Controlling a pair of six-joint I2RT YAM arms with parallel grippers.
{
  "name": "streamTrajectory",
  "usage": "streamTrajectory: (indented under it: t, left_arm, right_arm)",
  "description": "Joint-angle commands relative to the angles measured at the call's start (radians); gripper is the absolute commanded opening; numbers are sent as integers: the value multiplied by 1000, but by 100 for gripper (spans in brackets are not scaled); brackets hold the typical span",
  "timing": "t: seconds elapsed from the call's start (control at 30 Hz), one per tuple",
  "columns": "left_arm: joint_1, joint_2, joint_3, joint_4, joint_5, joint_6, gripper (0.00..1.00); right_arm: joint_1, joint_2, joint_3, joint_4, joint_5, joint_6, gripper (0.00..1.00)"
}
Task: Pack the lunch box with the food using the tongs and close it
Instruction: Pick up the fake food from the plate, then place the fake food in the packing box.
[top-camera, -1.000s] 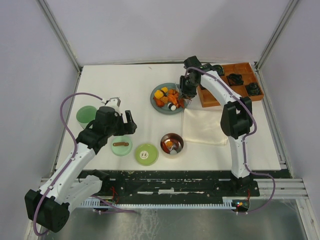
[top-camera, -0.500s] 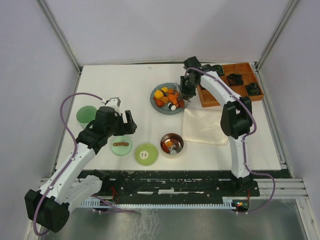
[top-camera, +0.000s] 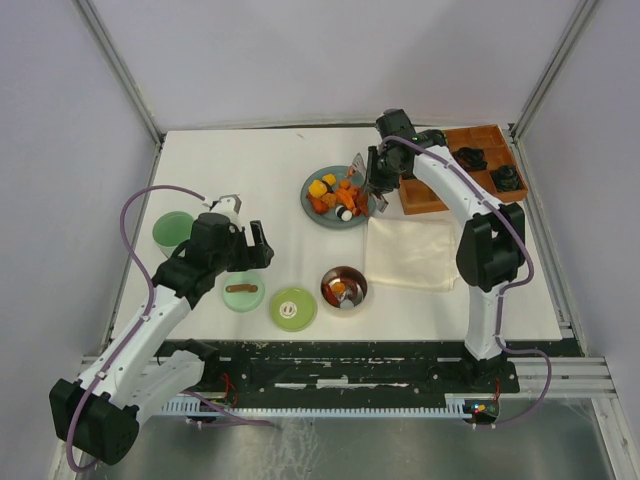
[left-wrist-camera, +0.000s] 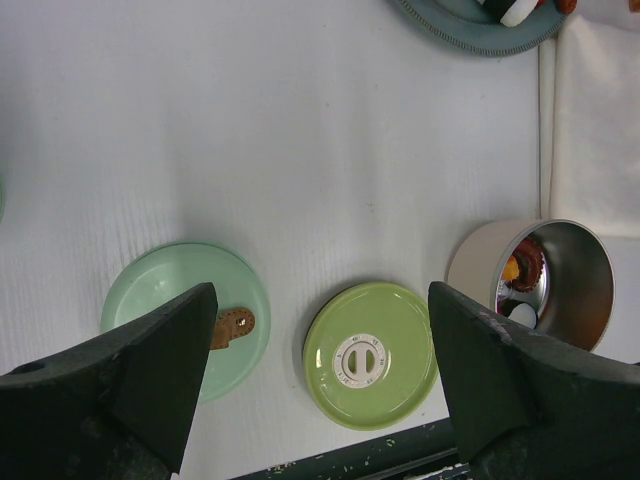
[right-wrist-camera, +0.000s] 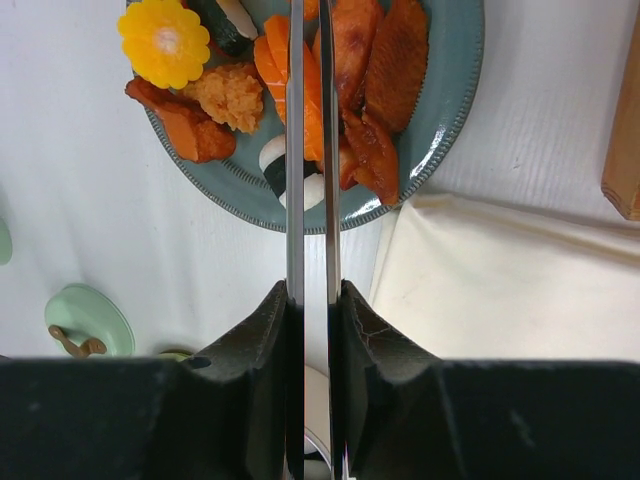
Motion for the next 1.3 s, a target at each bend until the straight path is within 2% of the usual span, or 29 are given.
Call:
streamTrajectory:
  t: [0.0, 0.43, 0.67, 1.0, 1.27]
  left_arm:
    - [4, -7, 7, 44, -3, -13, 92]
    - [4, -11, 7, 44, -3, -13, 92]
    - [4, -10, 7, 44, -3, -14, 92]
    - [4, -12, 7, 43, 2, -15, 92]
    - [4, -6, 6, 45, 8, -15, 92]
  right_arm:
    - [-5, -77, -11, 51, 28, 2, 21]
    - [-7, -180, -36, 35, 18, -7, 21]
    - [-6, -279, -67, -5, -100, -36, 22]
    - [12, -498, -293, -116, -251, -110, 23]
    - [86, -680, -537, -135, -278, -101, 25]
